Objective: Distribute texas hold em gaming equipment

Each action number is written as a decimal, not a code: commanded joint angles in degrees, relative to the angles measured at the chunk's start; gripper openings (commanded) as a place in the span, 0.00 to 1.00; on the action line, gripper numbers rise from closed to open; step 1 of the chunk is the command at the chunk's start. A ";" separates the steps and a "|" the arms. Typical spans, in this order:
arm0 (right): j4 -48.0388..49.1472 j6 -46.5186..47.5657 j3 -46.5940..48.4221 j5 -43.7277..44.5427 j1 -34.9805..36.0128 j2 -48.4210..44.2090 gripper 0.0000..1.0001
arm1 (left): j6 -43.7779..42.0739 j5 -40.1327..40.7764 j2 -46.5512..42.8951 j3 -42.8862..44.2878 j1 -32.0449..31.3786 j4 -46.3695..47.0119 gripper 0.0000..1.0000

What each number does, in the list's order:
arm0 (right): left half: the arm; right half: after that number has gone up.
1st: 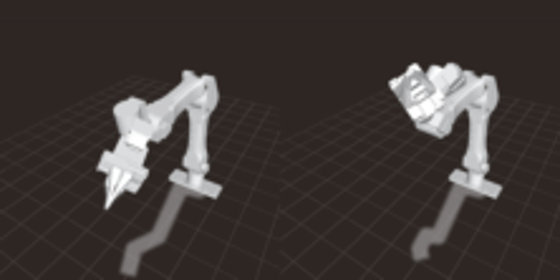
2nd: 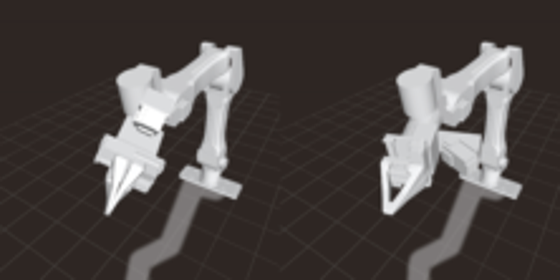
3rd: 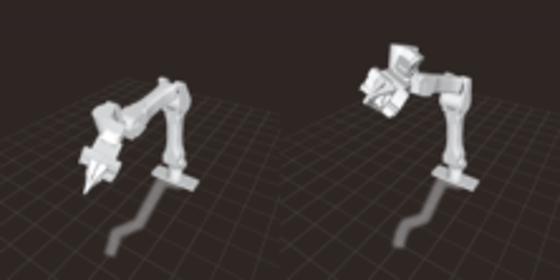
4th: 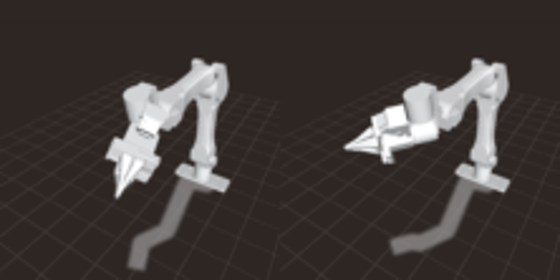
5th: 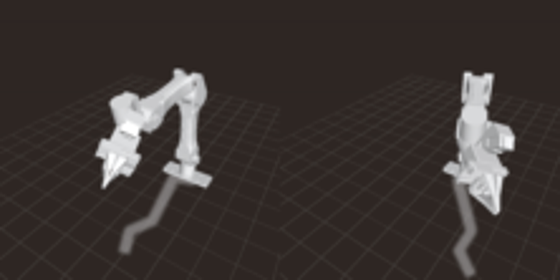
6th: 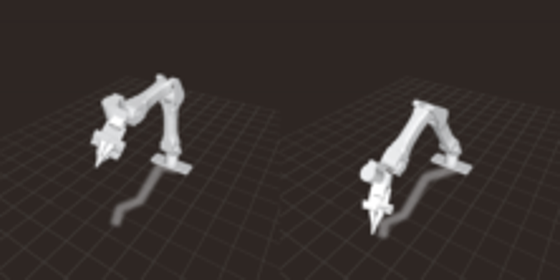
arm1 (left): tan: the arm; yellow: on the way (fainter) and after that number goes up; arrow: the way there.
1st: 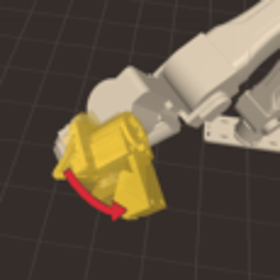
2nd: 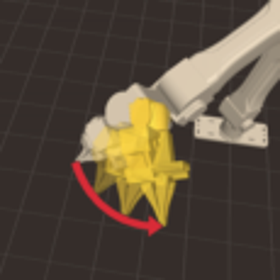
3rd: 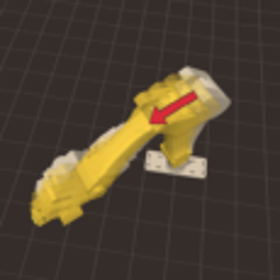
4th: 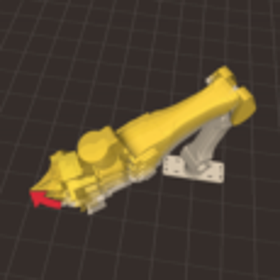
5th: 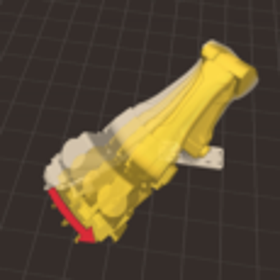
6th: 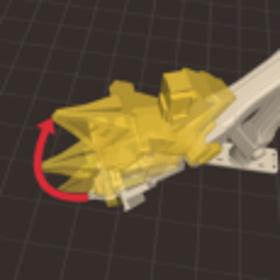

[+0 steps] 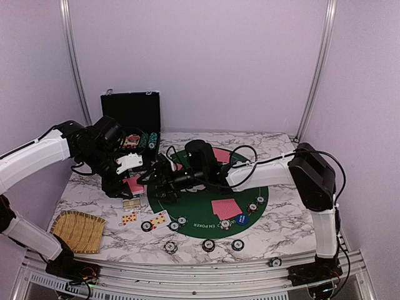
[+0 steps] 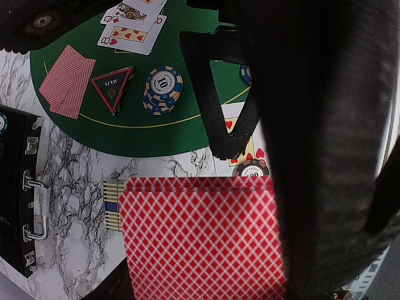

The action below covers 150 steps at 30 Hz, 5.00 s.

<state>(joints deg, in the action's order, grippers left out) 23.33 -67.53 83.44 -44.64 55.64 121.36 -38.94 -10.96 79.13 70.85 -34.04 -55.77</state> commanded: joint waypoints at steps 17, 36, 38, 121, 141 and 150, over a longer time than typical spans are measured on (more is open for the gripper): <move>4.52 -6.24 12.91 -4.02 2.53 11.40 0.96 | 0.40 -1.61 -0.44 1.18 0.29 -0.39 0.00; 4.92 -7.55 3.83 -0.99 -0.45 7.07 0.70 | 0.26 -1.87 -0.69 1.43 0.29 -0.38 0.00; 4.97 -7.45 3.06 -0.97 -0.61 6.52 0.65 | 0.27 -1.86 -0.68 1.36 0.30 -0.39 0.00; 2.35 -4.40 -1.38 -0.06 -1.80 -0.97 0.12 | 0.20 -0.03 -0.41 0.88 0.29 -0.39 0.00; 13.14 -9.97 -7.40 -1.17 -2.91 -2.36 0.23 | 0.21 -0.11 -0.29 1.14 0.29 -0.39 0.00; 6.93 -5.04 -3.36 -0.10 -2.12 -2.66 0.71 | 0.18 -0.89 -0.38 0.84 0.29 -0.39 0.00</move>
<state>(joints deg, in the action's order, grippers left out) 32.08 -74.72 75.42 -45.39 52.97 120.38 -38.79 -10.48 79.11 70.87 -33.93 -55.99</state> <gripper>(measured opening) 0.660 0.654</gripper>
